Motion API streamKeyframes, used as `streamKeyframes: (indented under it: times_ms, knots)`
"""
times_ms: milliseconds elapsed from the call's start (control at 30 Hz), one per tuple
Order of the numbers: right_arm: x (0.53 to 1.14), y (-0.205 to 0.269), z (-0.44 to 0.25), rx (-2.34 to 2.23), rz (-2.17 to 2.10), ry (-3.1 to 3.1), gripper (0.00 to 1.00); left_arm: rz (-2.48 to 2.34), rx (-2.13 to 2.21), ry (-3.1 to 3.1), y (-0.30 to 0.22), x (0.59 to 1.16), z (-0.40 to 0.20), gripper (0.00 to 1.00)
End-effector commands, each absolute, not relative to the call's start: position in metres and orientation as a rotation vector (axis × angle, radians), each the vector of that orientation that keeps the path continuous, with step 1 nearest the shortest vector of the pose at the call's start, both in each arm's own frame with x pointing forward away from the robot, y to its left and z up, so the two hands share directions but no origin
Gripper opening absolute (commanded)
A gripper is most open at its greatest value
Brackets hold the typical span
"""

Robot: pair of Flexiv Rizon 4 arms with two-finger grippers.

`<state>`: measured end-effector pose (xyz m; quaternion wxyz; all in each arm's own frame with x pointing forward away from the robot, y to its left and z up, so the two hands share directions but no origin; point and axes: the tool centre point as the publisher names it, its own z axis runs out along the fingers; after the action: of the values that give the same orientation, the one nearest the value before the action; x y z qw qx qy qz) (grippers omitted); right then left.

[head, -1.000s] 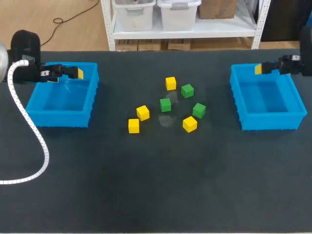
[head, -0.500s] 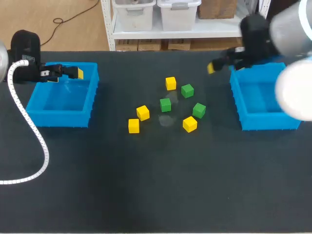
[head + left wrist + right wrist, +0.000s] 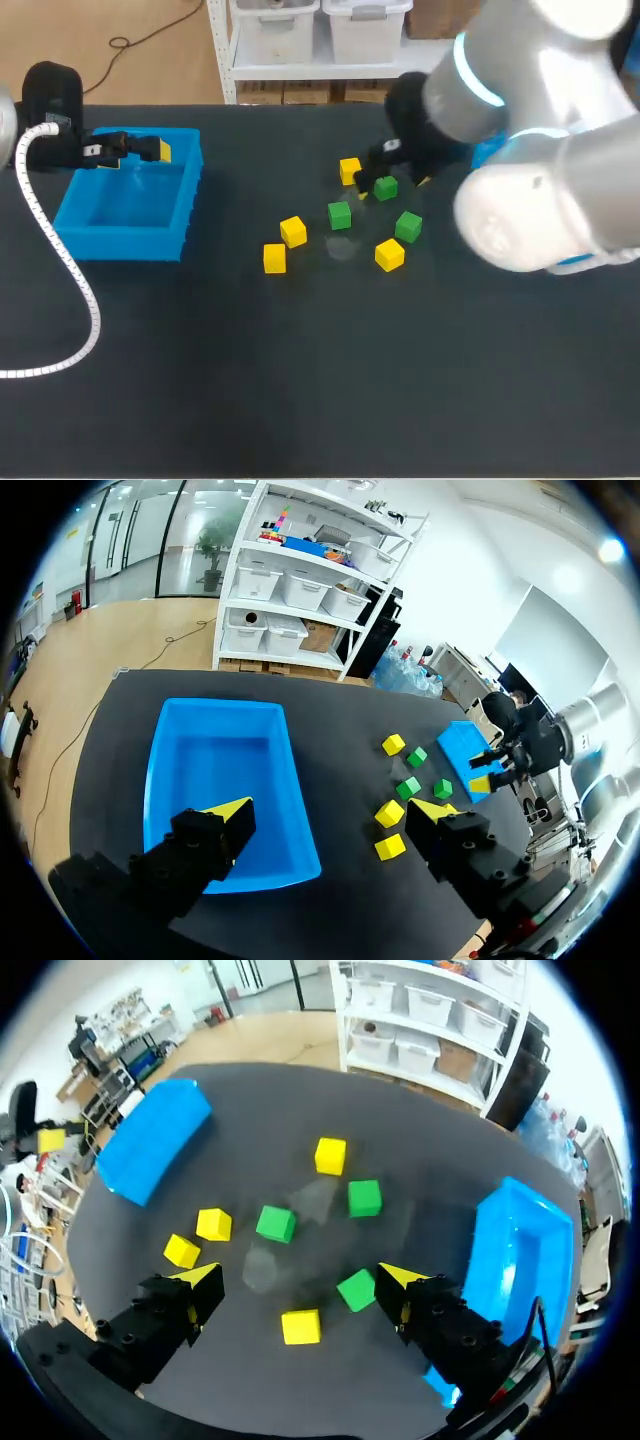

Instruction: Put the green cubes in the right bin and the yellow cubes in the left bin.

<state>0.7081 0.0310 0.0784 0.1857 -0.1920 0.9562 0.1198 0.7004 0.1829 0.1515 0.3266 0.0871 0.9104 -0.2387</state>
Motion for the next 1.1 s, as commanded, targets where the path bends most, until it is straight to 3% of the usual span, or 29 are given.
streamKeyframes:
  times_ms: [33, 533, 1100]
  knots:
    - [0.716, 0.050, 0.059, -0.510, 0.177, 2.742, 1.00, -0.635, 0.232, 2.376, 0.184, 0.700, 0.150, 1.00]
    - [0.715, 0.083, 0.023, -0.563, 0.107, 2.811, 1.00, -0.635, 0.232, 2.376, 0.184, 0.700, 0.150, 1.00]
    - [0.734, 0.084, -0.012, -0.597, 0.021, 2.830, 1.00, -0.635, 0.232, 2.376, 0.184, 0.700, 0.150, 1.00]
